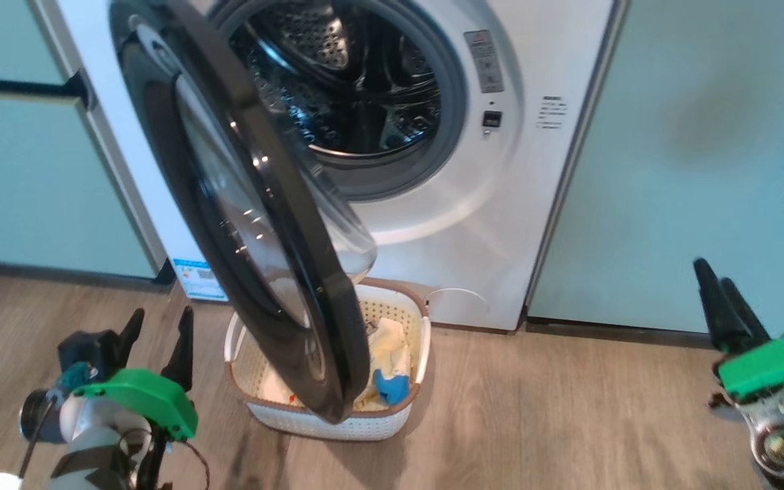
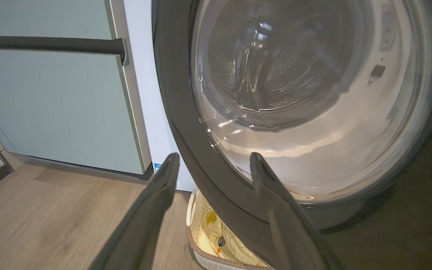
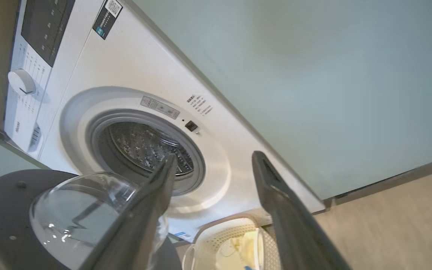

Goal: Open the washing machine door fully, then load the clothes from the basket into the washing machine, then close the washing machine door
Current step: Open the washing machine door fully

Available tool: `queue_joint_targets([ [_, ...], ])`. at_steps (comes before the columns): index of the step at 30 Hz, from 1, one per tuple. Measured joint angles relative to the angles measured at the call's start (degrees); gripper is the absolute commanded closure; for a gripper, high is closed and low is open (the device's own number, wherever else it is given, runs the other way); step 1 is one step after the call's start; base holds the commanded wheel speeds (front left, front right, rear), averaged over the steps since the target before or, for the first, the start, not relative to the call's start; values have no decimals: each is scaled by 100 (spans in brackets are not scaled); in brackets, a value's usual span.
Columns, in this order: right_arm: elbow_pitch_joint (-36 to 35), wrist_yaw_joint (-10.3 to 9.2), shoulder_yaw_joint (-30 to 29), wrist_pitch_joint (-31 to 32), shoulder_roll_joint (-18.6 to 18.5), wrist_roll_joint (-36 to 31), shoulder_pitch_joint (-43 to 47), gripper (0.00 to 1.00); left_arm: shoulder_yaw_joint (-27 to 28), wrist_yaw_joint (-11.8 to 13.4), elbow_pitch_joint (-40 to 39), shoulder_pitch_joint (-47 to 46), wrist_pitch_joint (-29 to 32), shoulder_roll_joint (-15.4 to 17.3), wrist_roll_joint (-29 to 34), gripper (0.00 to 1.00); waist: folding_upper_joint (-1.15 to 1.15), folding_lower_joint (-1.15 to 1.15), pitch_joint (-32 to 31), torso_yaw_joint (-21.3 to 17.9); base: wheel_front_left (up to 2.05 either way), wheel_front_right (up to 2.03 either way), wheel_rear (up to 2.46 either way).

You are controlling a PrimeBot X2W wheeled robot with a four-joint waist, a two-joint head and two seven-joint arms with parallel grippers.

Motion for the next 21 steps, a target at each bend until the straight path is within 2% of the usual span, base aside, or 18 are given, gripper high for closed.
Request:
queue_joint_targets([
  [3, 79, 0, -29, -125, -125, -477, 105, 0, 0, -1, 11, 3, 0, 53, -55, 0, 0, 0, -39, -97, 0, 0, 0],
  [8, -40, 0, -967, -142, -89, -1964, 443, 0, 0, -1, 29, 5, 0, 94, -143, 0, 0, 0, -51, -176, 0, 0, 0],
  [14, -438, 1, -1962, -142, 489, -3516, 1219, 0, -3, -1, 34, 4, 0, 123, -194, 0, 0, 1, -25, -160, 0, 0, 0],
  [19, -709, 1, -2349, -142, 762, -4684, 1685, 0, -15, -1, 46, -1, 0, 142, -194, 0, 0, 1, -7, -128, 0, 0, 0],
  [21, -742, 1, -2404, -142, 826, -4819, 1757, 0, -19, -1, 47, -1, 0, 142, -194, 0, 0, 1, -8, -120, 0, 0, 0],
])
